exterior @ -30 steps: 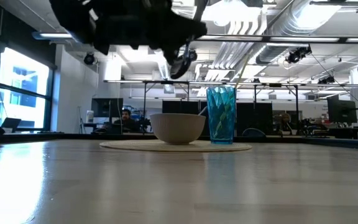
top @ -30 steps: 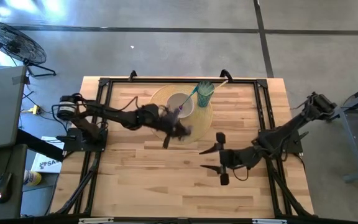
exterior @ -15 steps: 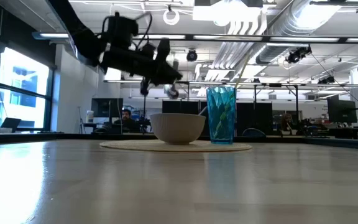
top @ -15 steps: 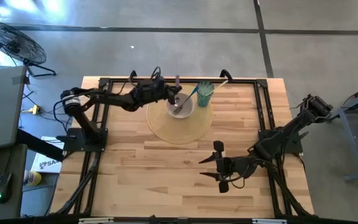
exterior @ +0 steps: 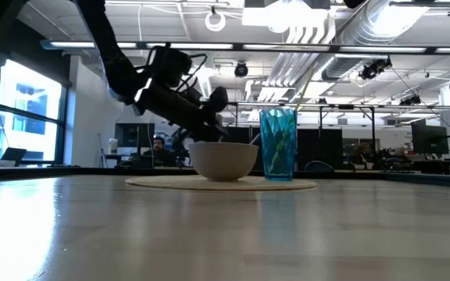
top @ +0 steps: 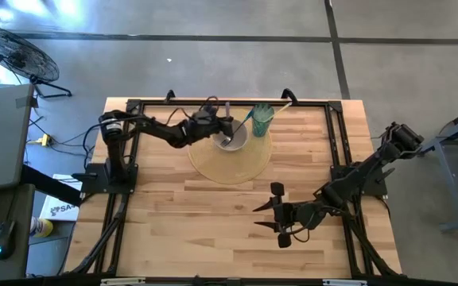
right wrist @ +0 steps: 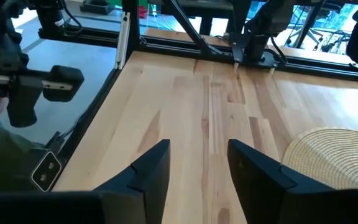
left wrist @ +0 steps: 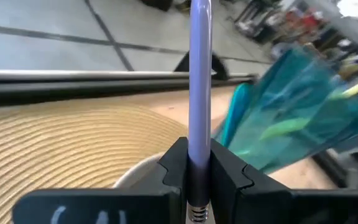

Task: Pick & Place Utensil
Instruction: Put the purple spoon into the white bowl

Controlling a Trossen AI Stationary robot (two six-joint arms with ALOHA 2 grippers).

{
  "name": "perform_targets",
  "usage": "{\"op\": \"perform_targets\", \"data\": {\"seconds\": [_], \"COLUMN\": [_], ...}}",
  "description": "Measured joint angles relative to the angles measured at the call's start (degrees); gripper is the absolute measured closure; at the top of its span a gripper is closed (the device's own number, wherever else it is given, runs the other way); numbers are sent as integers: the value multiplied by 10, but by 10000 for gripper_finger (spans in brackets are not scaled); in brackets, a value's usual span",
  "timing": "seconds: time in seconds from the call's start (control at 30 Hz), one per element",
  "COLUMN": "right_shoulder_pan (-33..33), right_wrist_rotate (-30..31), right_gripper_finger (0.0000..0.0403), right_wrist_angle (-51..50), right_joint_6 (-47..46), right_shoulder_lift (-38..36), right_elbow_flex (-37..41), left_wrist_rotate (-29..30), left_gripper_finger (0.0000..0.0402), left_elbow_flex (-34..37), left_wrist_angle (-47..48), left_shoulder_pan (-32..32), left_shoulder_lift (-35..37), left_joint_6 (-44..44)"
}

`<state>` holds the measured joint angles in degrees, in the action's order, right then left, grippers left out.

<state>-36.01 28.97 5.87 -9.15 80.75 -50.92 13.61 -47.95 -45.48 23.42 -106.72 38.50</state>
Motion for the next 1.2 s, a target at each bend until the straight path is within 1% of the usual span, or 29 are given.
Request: {"op": "perform_targets", "data": {"seconds": [0.13,0.3,0.37,0.57,0.83,1.07,1.2], "right_shoulder_pan": [0,0,0,0,0,0,0], "right_wrist_rotate": [-2,-2,0,0,-2,-2,-2], "right_gripper_finger": [248,245,246,252,252,258,256], "right_wrist_angle": [0,0,0,0,0,0,0], "right_joint_6": [1,1,1,1,0,1,1], "right_shoulder_lift": [0,0,0,0,0,0,0], "right_elbow_flex": [0,0,0,0,0,0,0], "left_wrist_rotate": [37,40,40,55,56,56,49], "left_gripper_finger": [366,366,366,366,365,347,344], "left_elbow_flex": [-17,-64,-82,-92,-93,-93,-93], "left_wrist_angle": [34,178,218,225,238,256,255], "left_shoulder_pan": [-11,-9,-10,-19,-17,-17,-17], "left_shoulder_lift": [3,9,7,0,0,0,0], "left_joint_6": [-7,-5,-1,2,2,-17,-21]}}
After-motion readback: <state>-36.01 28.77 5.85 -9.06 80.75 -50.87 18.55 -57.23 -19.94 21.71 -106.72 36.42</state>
